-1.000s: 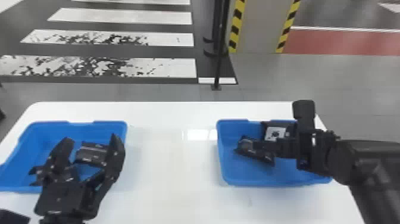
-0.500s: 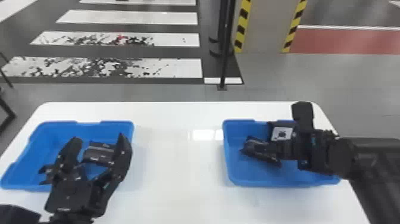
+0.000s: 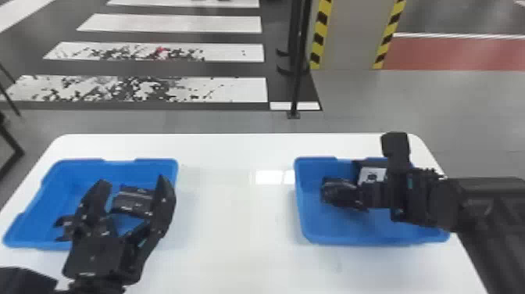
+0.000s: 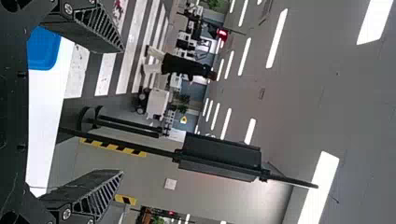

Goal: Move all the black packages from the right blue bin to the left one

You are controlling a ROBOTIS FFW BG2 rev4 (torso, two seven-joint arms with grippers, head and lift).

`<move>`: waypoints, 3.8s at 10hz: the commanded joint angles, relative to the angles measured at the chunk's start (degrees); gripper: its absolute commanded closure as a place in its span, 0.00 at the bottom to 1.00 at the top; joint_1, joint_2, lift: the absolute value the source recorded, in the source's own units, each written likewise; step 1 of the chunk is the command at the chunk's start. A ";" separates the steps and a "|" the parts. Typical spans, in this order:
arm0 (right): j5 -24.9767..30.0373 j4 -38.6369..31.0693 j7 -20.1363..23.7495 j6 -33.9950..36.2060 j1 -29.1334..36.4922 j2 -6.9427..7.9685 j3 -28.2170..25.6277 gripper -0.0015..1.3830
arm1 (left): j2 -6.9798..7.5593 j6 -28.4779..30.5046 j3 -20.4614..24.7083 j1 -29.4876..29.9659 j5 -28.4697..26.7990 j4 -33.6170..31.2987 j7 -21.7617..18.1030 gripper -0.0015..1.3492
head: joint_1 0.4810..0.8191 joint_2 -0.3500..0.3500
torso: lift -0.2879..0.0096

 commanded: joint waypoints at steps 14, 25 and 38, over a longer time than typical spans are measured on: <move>-36.08 -10.01 25.15 -16.33 4.99 -2.38 7.29 0.84 | 3.10 1.26 -9.28 -1.00 11.09 -5.63 0.09 0.09 | 0.63 0.73 | 0.52; -44.87 -10.29 24.97 -17.88 2.60 -2.90 19.18 0.84 | 3.02 8.15 -8.03 -1.00 6.97 -6.33 0.62 0.90 | 0.63 0.91 | 0.52; -43.28 -8.74 24.71 -24.34 6.40 -2.82 13.69 0.09 | 0.38 2.95 7.17 -19.70 -24.45 21.65 6.33 0.90 | 0.63 0.99 | 0.52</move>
